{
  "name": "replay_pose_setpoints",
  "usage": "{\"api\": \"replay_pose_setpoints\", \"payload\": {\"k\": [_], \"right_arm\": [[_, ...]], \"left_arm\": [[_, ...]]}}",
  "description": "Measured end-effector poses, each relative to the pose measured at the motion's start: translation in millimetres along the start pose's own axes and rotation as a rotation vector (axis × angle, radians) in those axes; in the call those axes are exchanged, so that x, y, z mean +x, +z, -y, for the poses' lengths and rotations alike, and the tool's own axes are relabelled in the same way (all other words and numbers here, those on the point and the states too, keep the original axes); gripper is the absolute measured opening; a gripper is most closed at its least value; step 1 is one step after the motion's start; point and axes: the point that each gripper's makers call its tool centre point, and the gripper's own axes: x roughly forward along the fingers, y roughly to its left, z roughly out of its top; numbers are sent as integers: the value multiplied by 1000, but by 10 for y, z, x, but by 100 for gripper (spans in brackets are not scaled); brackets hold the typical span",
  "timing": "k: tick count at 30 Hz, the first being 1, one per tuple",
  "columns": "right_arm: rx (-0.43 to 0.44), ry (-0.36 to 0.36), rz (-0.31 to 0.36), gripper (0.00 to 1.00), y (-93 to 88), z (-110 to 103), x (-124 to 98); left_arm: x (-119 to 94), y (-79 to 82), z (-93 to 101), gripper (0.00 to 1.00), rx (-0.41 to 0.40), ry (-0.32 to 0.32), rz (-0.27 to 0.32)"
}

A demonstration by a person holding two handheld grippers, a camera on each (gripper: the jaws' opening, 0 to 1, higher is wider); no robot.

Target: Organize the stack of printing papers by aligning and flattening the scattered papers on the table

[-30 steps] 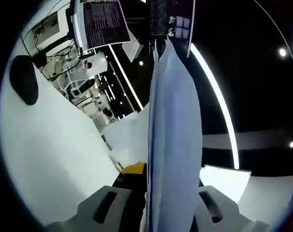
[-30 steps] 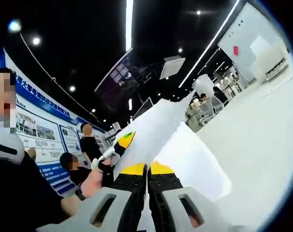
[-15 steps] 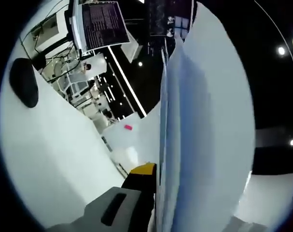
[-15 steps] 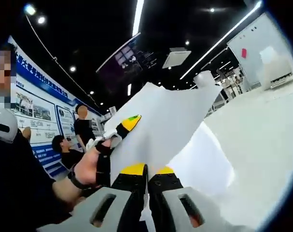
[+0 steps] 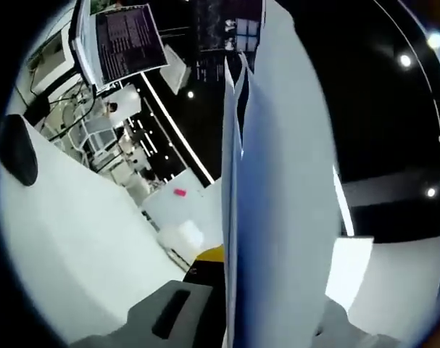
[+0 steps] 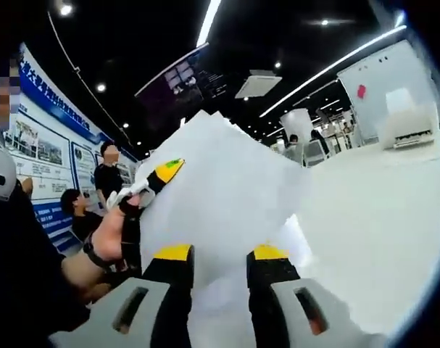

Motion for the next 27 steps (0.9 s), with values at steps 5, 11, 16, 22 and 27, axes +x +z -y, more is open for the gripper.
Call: {"api": "replay_pose_setpoints", "payload": {"k": [5,11,16,22,27], "right_arm": [[-2,-51,40,34,167,152,-126],[-42,-87,83,40,471,250,-249],[-67,-64,102,46,737,228,-305],[-119,-39,69,62,1008,200,-328],[-159,13,43,67,1091,78,-265]], "left_arm": [[40,19,110,6,49,-55,-31],[119,1,314,6,109,-165,-111],[222,-15,420,6,141,-224,-176],[341,-71,680,6,212,-383,-304],[380,-166,929,6,252,-525,-411]]}}
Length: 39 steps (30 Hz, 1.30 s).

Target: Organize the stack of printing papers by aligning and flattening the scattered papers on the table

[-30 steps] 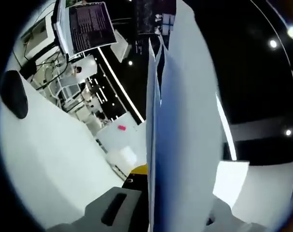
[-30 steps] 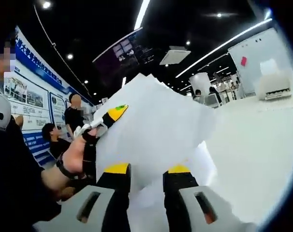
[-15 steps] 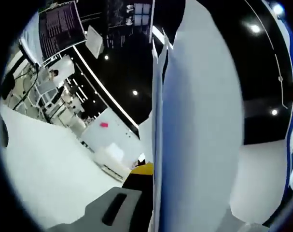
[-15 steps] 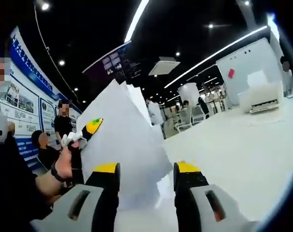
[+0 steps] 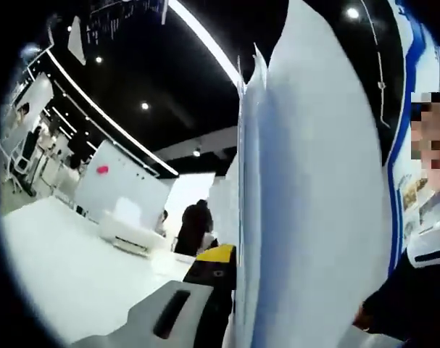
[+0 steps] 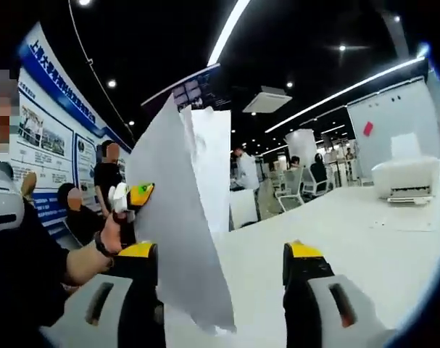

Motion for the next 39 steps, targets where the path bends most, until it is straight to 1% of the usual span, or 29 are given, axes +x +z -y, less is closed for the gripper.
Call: {"api": "replay_pose_setpoints", "payload": {"k": [1,4,5,6,7,8,9,10,11,12,13,15,17,18,19,20,21,23,27,28,29,30,31,33,35,37,39], "right_arm": [[-1,10,6,67,10,-14,8],[40,59,29,68,47,-81,47],[43,77,43,67,70,-111,57],[43,83,43,65,70,-122,62],[44,88,43,62,72,-134,68],[43,90,44,55,72,-149,76],[36,96,38,41,63,-165,74],[15,107,28,27,41,-198,67],[-27,117,23,16,24,-235,51],[-40,118,23,11,26,-231,53],[-49,100,17,11,23,-224,60],[-73,75,10,5,20,-222,69],[-107,60,12,0,37,-235,79],[-134,40,17,0,56,-226,88],[-166,14,22,0,79,-207,93],[-197,-18,29,0,115,-154,96],[-207,-26,32,0,126,-148,98],[-272,-44,78,0,238,-178,111],[-396,-92,136,0,360,-109,90],[-398,-90,127,4,318,-111,96],[-358,-92,85,11,210,-61,102],[-322,-102,62,20,135,-13,103],[-317,-104,53,24,80,-19,103],[-315,-107,33,21,-56,-13,97],[-312,-106,26,22,-108,13,77],[-244,-78,6,22,-201,-17,58],[-212,-56,4,22,-210,-39,47]], "left_arm": [[21,-24,42,6,16,-28,-22],[65,-145,106,6,27,-98,-100],[72,-175,122,6,53,-118,-117],[77,-214,124,6,84,-127,-135],[84,-279,151,6,91,-145,-163],[89,-321,174,6,80,-163,-180],[102,-328,172,7,79,-163,-179],[112,-337,159,7,79,-154,-174],[134,-316,76,7,105,-106,-155],[135,-314,60,7,113,-97,-154],[143,-290,0,8,142,-64,-141],[154,-257,-103,8,189,-8,-126],[162,-276,-202,9,239,43,-147],[169,-279,-238,9,270,65,-155],[196,-276,-233,9,298,68,-158],[212,-269,-225,9,302,70,-157],[229,-248,-217,9,304,72,-151],[303,-120,-193,9,333,79,-107],[372,-24,-188,12,364,78,-85],[374,-44,-214,15,348,81,-86],[357,-104,-265,21,317,98,-105],[341,-153,-296,24,313,107,-121],[310,-255,-331,26,321,114,-153],[273,-341,-341,27,326,120,-170],[244,-357,-325,28,320,115,-167],[246,-344,-300,29,304,108,-158],[251,-340,-284,29,302,101,-156]]}}
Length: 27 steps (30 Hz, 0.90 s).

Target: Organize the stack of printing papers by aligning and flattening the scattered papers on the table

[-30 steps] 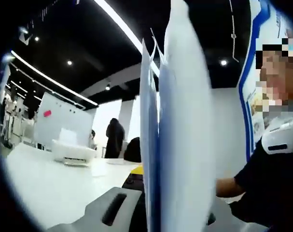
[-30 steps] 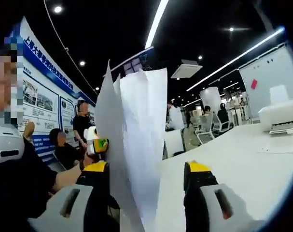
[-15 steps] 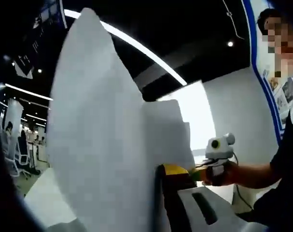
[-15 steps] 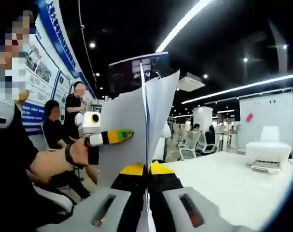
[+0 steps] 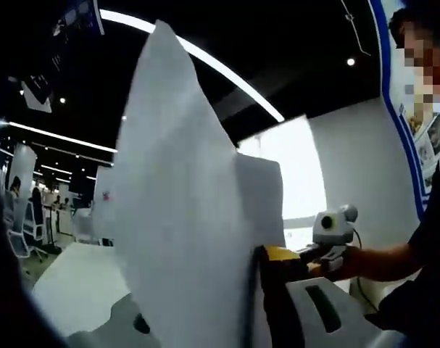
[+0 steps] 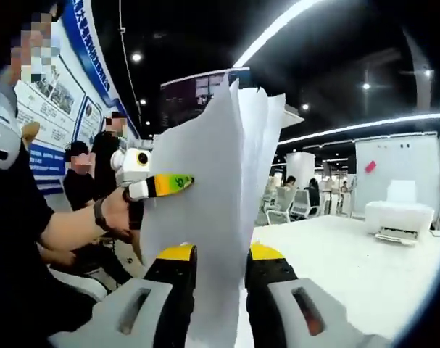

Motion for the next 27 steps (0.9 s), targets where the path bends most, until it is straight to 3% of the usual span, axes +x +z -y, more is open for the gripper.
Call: {"api": "replay_pose_setpoints", "payload": {"k": [2,4,7,12,14,16,19,22,24,26,27], "right_arm": [[22,10,11,20,33,-12,-14],[37,32,23,0,76,-49,-29],[48,38,40,0,133,-92,-28],[-84,3,52,0,163,-74,-39],[-99,4,25,12,98,-82,-33],[-68,6,-45,20,-73,-97,-28],[-41,18,-64,19,-169,-121,-23],[-12,42,-79,17,-210,-188,-10],[0,66,-81,11,-207,-261,8],[-19,83,-77,0,-178,-327,7],[-14,84,-74,0,-158,-313,3]], "left_arm": [[32,38,20,28,7,-14,1],[76,102,37,26,17,-28,12],[145,211,46,26,24,-31,35],[162,317,53,26,41,-28,70],[148,299,65,27,37,-34,71],[103,139,55,28,6,-32,31],[47,27,31,28,0,-17,17],[45,17,53,27,-9,-24,16],[60,22,87,27,-3,-35,12],[84,26,120,27,7,-44,4],[90,31,122,27,13,-44,1]]}}
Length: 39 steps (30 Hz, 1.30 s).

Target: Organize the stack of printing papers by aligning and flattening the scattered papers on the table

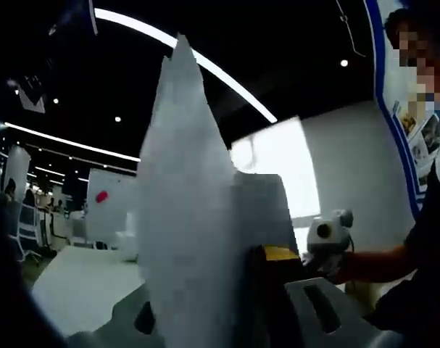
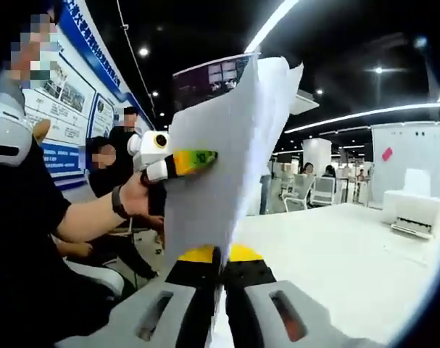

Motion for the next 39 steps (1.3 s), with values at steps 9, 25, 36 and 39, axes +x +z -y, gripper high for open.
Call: {"api": "replay_pose_setpoints", "payload": {"k": [9,25,36,39], "right_arm": [[-165,-16,-99,0,199,91,-187],[-644,-63,-467,0,465,541,-629],[-683,-58,-503,0,319,480,-527],[-678,-61,-501,0,301,491,-526]], "left_arm": [[-109,142,5,29,54,0,-14],[-279,462,102,33,206,-58,-76],[-177,189,422,6,208,-131,-106],[-185,171,386,6,171,-108,-94]]}}
